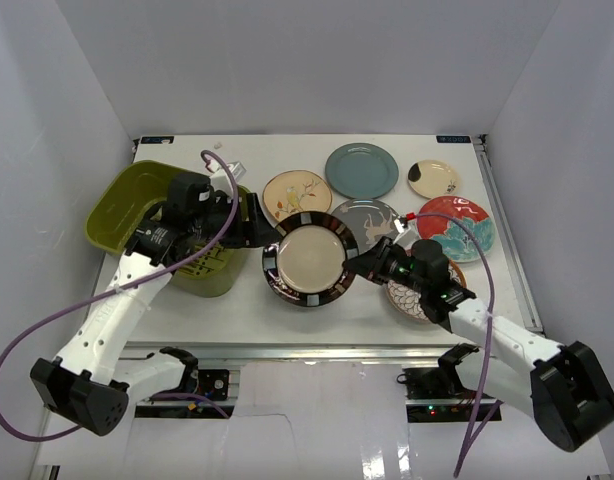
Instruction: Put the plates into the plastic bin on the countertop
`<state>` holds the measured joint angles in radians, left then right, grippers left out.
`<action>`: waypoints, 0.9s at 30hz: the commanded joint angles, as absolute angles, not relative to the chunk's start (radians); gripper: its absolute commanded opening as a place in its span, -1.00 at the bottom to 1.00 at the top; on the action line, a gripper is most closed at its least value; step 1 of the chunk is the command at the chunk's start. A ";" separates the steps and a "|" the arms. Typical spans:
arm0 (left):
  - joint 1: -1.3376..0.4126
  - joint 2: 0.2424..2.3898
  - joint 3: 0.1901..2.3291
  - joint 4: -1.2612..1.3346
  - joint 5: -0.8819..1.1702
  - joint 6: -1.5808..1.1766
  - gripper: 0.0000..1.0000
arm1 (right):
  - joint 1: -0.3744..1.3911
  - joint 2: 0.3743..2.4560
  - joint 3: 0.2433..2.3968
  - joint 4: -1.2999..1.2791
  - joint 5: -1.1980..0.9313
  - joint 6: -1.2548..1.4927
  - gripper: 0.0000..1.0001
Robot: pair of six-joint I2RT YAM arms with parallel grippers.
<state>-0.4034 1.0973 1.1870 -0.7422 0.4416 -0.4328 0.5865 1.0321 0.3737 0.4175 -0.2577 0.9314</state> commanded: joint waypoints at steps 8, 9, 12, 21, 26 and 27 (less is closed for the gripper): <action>-0.405 1.144 1.155 -0.644 0.589 -0.439 0.63 | 0.384 0.913 0.503 0.626 -0.590 1.087 -0.85; -0.405 1.152 1.152 -0.643 0.589 -0.437 0.63 | 0.382 0.913 0.502 0.644 -0.598 1.098 -0.84; -0.403 1.155 1.138 -0.644 0.568 -0.416 0.63 | 0.377 0.914 0.511 0.687 -0.620 1.118 -0.84; -0.405 1.183 1.132 -0.647 0.549 -0.380 0.57 | 0.374 0.917 0.523 0.772 -0.661 1.172 -0.84; -0.403 1.170 1.088 -0.549 0.666 -0.442 -0.37 | 0.376 0.943 0.506 0.805 -0.676 1.198 -0.85; -0.405 1.170 1.083 -0.532 0.693 -0.458 -0.53 | 0.374 0.945 0.497 0.824 -0.678 1.204 -0.84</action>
<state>-0.4053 1.1858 1.1107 -0.5991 0.6224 -0.4427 0.3786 0.9623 0.4355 0.5613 -0.6289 1.1091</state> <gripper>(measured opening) 0.280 0.114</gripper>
